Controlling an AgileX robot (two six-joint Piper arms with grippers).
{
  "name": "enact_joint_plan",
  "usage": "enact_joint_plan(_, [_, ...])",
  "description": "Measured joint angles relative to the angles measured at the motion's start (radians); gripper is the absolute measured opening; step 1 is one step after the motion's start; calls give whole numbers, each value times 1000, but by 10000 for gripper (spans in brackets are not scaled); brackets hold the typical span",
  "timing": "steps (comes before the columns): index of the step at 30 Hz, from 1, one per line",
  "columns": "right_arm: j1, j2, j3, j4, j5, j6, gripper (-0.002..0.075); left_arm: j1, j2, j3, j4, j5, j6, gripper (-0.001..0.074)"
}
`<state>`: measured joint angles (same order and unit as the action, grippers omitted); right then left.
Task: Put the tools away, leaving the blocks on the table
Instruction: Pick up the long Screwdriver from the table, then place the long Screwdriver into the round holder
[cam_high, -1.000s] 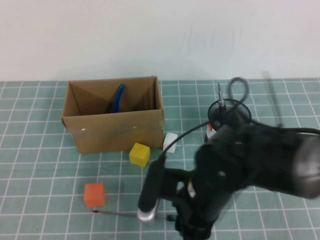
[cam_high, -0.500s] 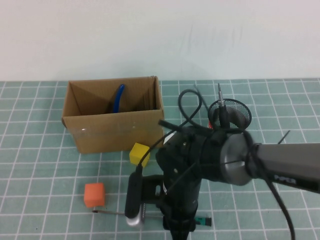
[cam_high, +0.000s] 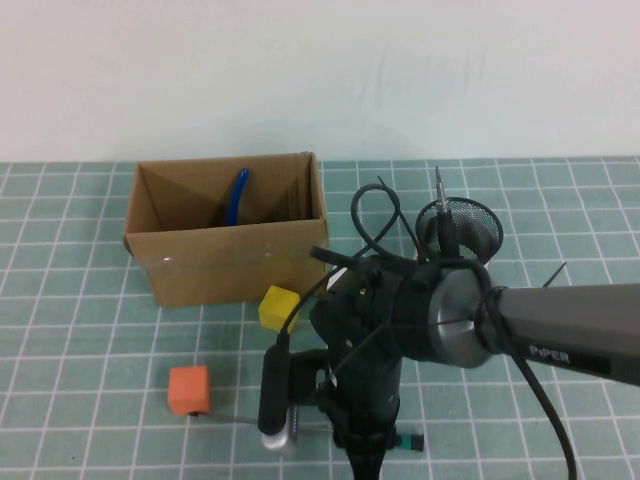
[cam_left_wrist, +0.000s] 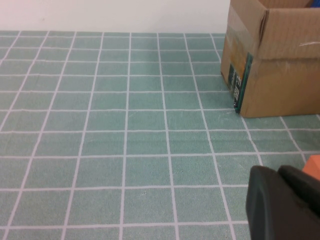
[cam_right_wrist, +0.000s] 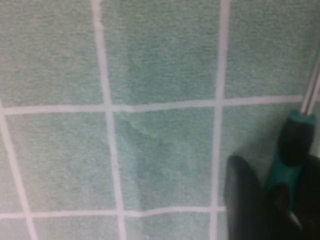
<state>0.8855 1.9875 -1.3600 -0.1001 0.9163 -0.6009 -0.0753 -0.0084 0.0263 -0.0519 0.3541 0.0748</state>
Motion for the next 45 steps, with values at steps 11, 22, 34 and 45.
enact_joint_plan(11, [-3,-118,16,-66,131,244,-7,0,0,0,0,0,0,-3])
enact_joint_plan(22, [3,-590,241,-123,116,466,-7,0,0,0,0,0,0,-3])
enact_joint_plan(34, [-200,-834,584,-158,-834,788,-3,0,0,0,0,0,0,-3])
enact_joint_plan(45, [-379,-618,747,100,-1669,582,-3,0,0,0,0,0,0,-3])
